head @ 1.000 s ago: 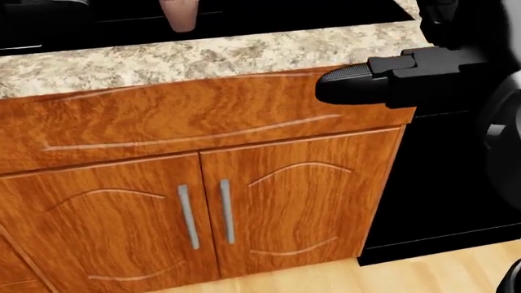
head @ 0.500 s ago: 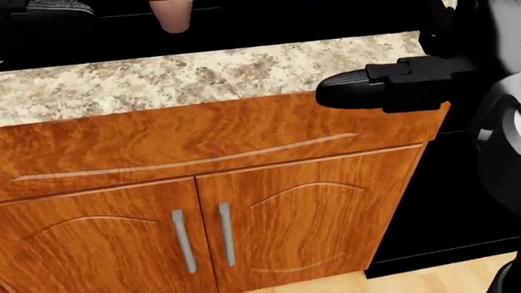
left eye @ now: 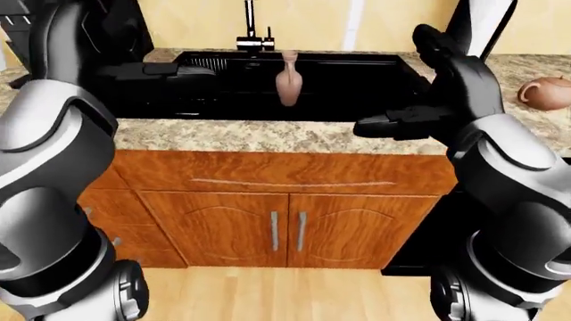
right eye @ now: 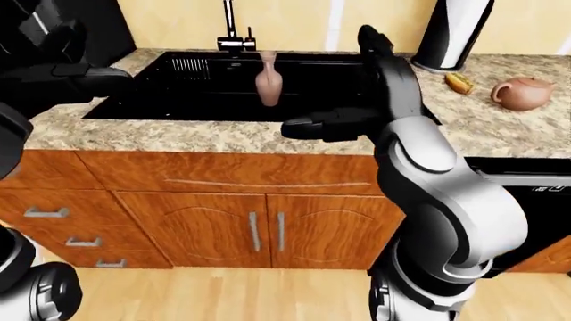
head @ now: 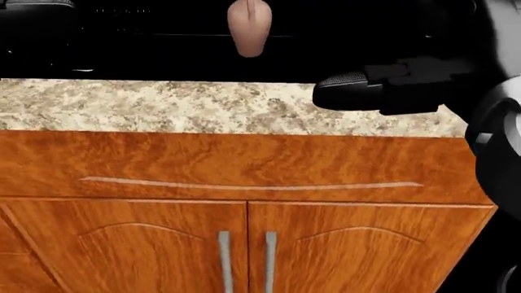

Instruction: Turn the sink spout to the right.

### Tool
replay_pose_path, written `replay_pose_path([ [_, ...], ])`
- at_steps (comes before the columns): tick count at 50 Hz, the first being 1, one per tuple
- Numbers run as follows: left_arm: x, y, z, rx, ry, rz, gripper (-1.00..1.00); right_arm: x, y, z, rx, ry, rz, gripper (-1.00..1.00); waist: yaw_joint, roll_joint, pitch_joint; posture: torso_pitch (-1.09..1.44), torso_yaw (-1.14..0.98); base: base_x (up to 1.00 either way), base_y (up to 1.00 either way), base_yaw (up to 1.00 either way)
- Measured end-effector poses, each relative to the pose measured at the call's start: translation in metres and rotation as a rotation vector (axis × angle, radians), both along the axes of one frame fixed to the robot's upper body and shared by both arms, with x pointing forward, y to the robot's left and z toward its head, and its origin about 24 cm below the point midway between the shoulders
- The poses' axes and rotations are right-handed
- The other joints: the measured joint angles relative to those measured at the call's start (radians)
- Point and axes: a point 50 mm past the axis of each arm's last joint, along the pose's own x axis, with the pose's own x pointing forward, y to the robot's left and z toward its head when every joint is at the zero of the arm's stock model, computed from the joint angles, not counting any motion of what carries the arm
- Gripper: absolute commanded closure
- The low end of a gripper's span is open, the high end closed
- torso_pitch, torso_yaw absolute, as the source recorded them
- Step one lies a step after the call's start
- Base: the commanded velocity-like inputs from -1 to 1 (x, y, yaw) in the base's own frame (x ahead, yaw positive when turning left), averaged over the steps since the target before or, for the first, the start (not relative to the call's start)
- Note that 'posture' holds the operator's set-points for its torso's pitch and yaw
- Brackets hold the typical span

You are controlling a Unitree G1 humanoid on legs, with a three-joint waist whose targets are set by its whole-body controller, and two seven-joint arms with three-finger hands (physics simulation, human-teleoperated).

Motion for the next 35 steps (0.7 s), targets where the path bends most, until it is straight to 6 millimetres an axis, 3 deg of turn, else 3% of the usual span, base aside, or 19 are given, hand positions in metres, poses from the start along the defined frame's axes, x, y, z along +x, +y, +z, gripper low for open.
replay_pose_path([
  [9,0.005,-0.011,-0.004,0.025,0.051,-0.068,-1.00,0.001,-0.012,-0.004,0.017,0.029,-0.080,-1.00,-0.054,0.044,0.012,0.00,0.00,0.00,0.00,0.00],
  [14,0.004,-0.009,0.000,0.026,0.033,-0.062,-1.00,0.000,-0.010,0.001,0.028,0.008,-0.061,-1.00,-0.062,0.054,0.007,0.00,0.00,0.05,0.00,0.00],
  [18,0.005,-0.005,-0.001,0.019,0.046,-0.043,-1.00,0.000,-0.006,0.000,0.008,0.013,-0.042,-1.00,-0.036,0.040,0.031,0.00,0.00,0.48,0.00,0.00],
  [21,0.001,-0.003,0.004,0.017,0.018,-0.030,-1.00,-0.003,-0.005,0.004,0.012,-0.013,-0.027,-1.00,-0.025,0.039,0.009,0.00,0.00,0.49,0.00,0.00],
  [25,-0.004,-0.004,0.014,0.025,-0.025,-0.036,-1.00,-0.003,-0.006,0.003,0.023,-0.021,-0.034,-1.00,-0.014,-0.002,-0.008,0.00,0.00,0.49,0.00,0.00],
  [26,-0.003,-0.005,0.012,0.021,-0.026,-0.042,-1.00,-0.003,-0.008,0.003,0.023,-0.021,-0.041,-1.00,-0.023,-0.007,-0.007,0.00,0.00,0.49,0.00,0.00],
  [27,-0.002,-0.006,0.007,0.022,-0.011,-0.048,-1.00,-0.003,-0.009,0.000,0.028,-0.012,-0.049,-1.00,-0.033,0.002,0.009,0.00,0.00,0.49,0.00,0.00],
  [28,0.001,-0.009,0.000,0.028,0.017,-0.060,-1.00,-0.002,-0.012,-0.004,0.033,0.007,-0.062,-1.00,-0.037,-0.003,0.021,0.00,0.00,0.48,0.00,0.00],
  [30,0.006,-0.012,-0.009,0.039,0.071,-0.079,-1.00,0.000,-0.014,-0.008,0.034,0.040,-0.081,-1.00,-0.043,-0.013,0.022,0.00,0.00,0.49,0.00,0.00],
  [35,0.004,-0.009,-0.003,0.033,0.057,-0.066,-1.00,-0.002,-0.010,-0.002,0.027,0.005,-0.066,-1.00,-0.048,0.024,0.018,0.00,0.00,0.49,0.00,0.00],
])
